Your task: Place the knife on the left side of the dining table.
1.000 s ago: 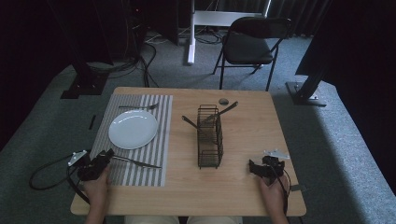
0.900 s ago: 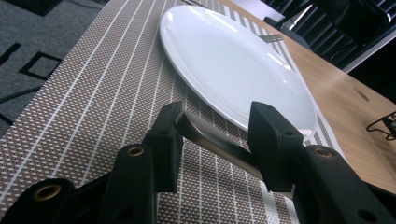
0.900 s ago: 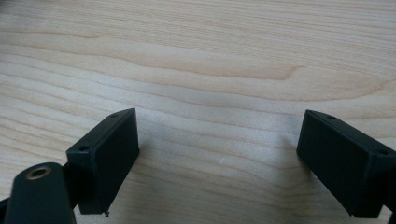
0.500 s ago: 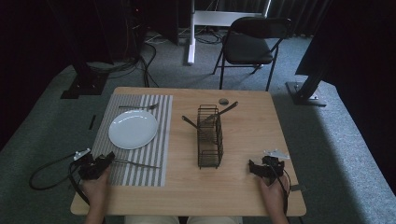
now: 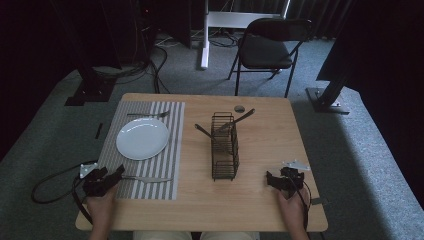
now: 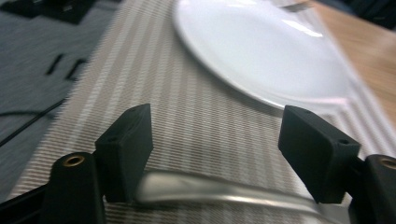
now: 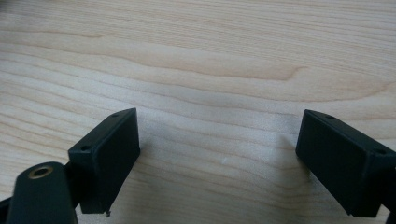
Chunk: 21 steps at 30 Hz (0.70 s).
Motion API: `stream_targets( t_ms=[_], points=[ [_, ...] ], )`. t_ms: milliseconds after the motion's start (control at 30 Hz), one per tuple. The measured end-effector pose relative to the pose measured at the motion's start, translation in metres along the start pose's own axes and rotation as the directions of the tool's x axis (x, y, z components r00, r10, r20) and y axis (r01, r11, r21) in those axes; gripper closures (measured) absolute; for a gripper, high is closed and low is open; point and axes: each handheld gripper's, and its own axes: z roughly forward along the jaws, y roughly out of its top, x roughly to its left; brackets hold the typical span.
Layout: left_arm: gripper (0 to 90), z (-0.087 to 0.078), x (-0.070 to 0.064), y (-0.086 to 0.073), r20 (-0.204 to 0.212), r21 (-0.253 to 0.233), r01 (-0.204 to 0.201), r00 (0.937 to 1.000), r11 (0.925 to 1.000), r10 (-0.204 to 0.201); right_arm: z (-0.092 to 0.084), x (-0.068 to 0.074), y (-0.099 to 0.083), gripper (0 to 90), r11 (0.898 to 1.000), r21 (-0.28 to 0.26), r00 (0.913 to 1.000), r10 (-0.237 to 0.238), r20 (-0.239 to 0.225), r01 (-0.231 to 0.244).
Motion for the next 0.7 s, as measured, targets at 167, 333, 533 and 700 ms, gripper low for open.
stream_targets(
  t_ms=[167,333,533,700],
  points=[
    [17.6,-0.009,-0.016,-0.009,0.011,0.030,-0.142,0.9898,0.9893,0.142,0.000,0.000,0.000,12.6,1.000,0.000,1.0000,0.000,0.000,0.000],
    [10.4,-0.019,-0.024,-0.016,-0.006,0.035,-0.191,0.9814,0.9809,0.192,0.000,0.000,0.000,12.5,1.000,0.000,1.0000,0.000,0.000,0.000],
    [0.0,-0.027,-0.023,-0.021,-0.043,0.047,-0.199,0.9787,0.9789,0.201,0.000,0.000,0.000,12.6,1.000,0.000,1.0000,0.000,0.000,0.000],
    [0.0,-0.027,-0.023,-0.024,-0.002,0.085,-0.218,0.9757,0.9723,0.219,0.000,0.000,0.000,12.6,1.000,0.000,1.0000,0.000,0.000,0.000]
  ],
)
